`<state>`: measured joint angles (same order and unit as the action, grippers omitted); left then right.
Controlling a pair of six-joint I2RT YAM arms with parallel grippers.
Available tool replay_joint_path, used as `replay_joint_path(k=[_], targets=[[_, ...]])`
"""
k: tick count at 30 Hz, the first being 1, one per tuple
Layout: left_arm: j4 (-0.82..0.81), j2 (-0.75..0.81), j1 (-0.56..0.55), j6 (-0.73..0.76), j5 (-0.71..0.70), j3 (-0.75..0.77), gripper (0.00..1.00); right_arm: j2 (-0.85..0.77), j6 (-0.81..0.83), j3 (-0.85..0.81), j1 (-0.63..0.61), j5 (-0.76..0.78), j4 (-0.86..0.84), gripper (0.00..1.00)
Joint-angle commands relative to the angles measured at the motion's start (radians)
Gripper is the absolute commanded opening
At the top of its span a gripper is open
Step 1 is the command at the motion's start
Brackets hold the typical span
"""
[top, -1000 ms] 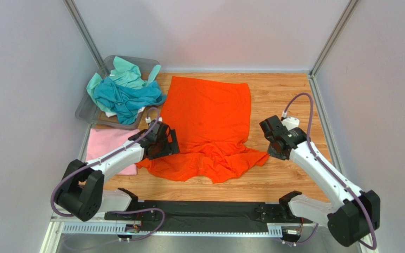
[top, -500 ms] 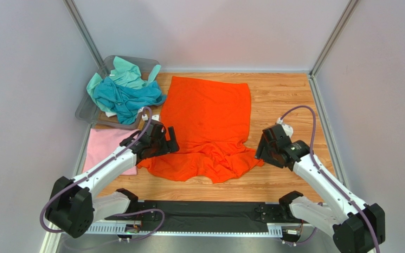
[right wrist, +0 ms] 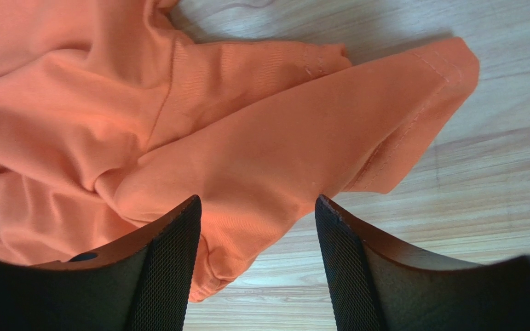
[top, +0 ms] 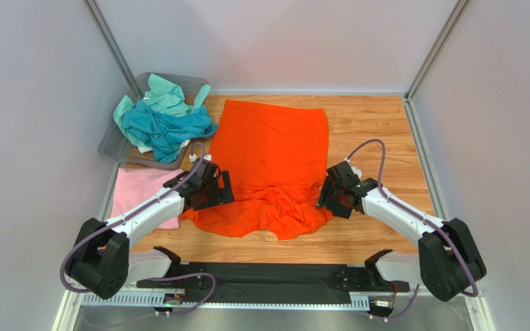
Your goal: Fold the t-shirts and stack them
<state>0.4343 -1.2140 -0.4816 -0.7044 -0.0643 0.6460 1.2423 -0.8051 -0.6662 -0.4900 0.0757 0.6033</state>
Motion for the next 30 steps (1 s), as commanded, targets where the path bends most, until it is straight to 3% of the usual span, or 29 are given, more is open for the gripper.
replay_joint_path(k=[1, 7, 9, 10, 11, 14, 16, 19, 21, 28, 30], targets=[[-0.017, -0.015, 0.003, 0.008, -0.006, -0.008, 1.00, 0.008, -0.046, 0.013, -0.004, 0.050, -0.014, 0.63], [-0.014, -0.015, 0.003, 0.010, 0.001, -0.023, 1.00, 0.006, -0.052, 0.083, -0.005, 0.047, -0.057, 0.62], [-0.017, -0.013, 0.003, 0.010, 0.004, -0.026, 1.00, 0.025, -0.046, 0.091, -0.004, 0.064, -0.094, 0.57], [-0.016, -0.012, 0.003, 0.010, 0.006, -0.031, 1.00, 0.032, -0.045, 0.085, -0.005, 0.068, -0.102, 0.52], [-0.016, -0.012, 0.003, 0.008, 0.004, -0.032, 1.00, 0.052, -0.040, 0.079, -0.005, 0.073, -0.105, 0.38], [-0.016, -0.012, 0.003, 0.006, 0.003, -0.039, 1.00, 0.066, -0.020, 0.037, -0.005, 0.055, -0.097, 0.10], [-0.017, -0.012, 0.003, 0.003, 0.004, -0.040, 1.00, 0.054, -0.006, -0.002, -0.016, 0.055, -0.027, 0.05], [-0.009, -0.005, 0.003, 0.003, 0.006, -0.040, 1.00, -0.018, -0.012, -0.042, -0.044, 0.104, 0.159, 0.04], [0.006, 0.002, 0.003, 0.003, 0.003, -0.039, 1.00, -0.154, -0.038, -0.050, -0.070, 0.092, 0.279, 0.04], [0.044, 0.014, 0.003, 0.002, -0.011, -0.029, 1.00, -0.398, -0.187, 0.098, -0.148, -0.057, 0.420, 0.06], [0.060, 0.027, 0.003, 0.002, -0.026, -0.028, 1.00, -0.463, -0.261, 0.160, -0.185, -0.053, 0.429, 0.11]])
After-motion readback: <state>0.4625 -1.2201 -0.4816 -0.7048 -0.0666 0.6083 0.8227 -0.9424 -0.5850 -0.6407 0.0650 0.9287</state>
